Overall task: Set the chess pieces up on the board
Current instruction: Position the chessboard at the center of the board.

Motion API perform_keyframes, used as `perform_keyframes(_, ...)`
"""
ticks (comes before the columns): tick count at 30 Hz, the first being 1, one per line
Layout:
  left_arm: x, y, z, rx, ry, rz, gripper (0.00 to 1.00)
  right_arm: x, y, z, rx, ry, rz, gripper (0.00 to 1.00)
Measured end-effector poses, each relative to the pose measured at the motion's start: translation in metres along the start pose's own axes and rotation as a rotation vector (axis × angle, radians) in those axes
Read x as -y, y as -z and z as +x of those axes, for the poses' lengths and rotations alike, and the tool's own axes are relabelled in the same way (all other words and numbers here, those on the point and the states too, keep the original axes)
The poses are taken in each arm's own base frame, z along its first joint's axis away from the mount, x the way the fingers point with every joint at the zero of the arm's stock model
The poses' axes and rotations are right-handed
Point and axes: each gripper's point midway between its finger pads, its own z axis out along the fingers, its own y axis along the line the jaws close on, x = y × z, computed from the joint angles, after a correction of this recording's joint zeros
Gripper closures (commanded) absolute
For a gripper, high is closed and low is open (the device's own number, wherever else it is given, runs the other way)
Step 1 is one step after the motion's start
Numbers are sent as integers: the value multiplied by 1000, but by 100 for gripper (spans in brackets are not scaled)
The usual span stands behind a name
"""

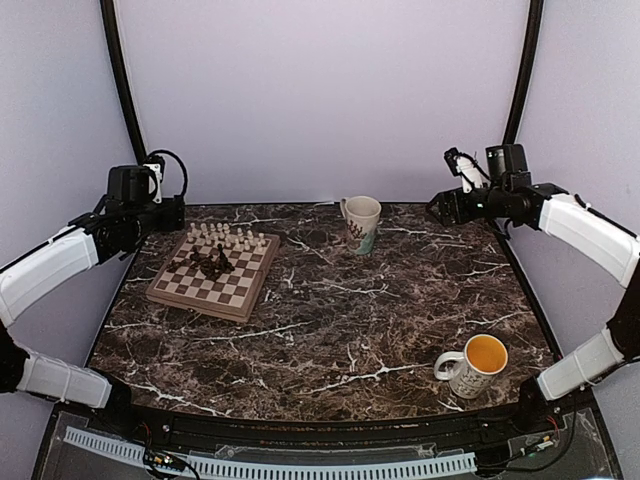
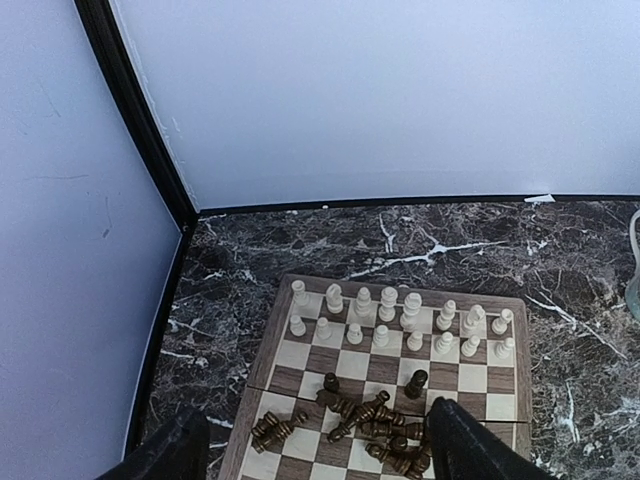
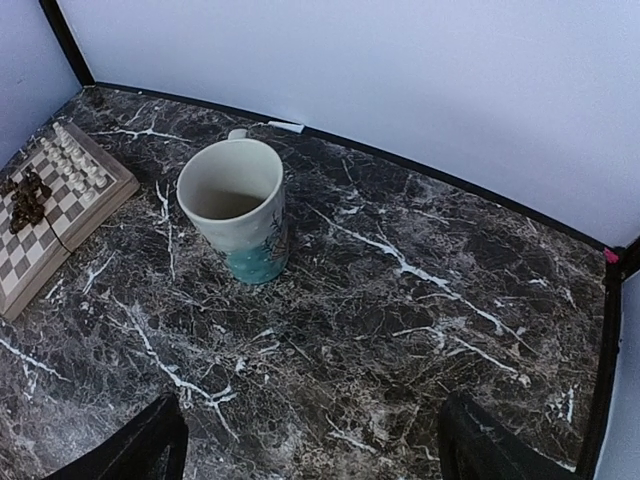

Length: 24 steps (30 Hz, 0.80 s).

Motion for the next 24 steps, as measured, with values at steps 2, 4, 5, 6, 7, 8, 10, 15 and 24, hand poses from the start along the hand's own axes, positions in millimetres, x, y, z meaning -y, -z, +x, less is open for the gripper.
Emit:
perform_keyframes(2,-4,-1,-2,3,15,-4,26,-4,-6,6,-13,17,-15,15)
perform_keyframes(4,-8,0,-8,12,30,-12,33,-9,-13,10,-25,28,-39,16)
perform_keyframes(5,-9,0,-12,18,38,-12,35,-11,-15,11,-26,33,-52,16)
perform_keyframes(6,-11,0,-17,23,46,-14,33,-14,-17,11,-26,37,-71,16)
perform_keyframes(7,-13,-1,-23,27,58,-13,32,-18,-20,12,-27,39,-93,17)
perform_keyframes(8,-15,-2,-29,30,70,-12,31,-22,-22,12,-27,40,-116,17)
perform_keyframes(10,-21,-6,-40,27,103,-8,30,-31,-25,14,-27,42,-165,19)
perform_keyframes(15,-49,-31,-56,-12,210,-13,43,-52,-34,20,-43,35,-294,32)
perform_keyframes(24,-89,-138,21,-294,431,20,90,-110,-83,63,-198,8,-559,55)
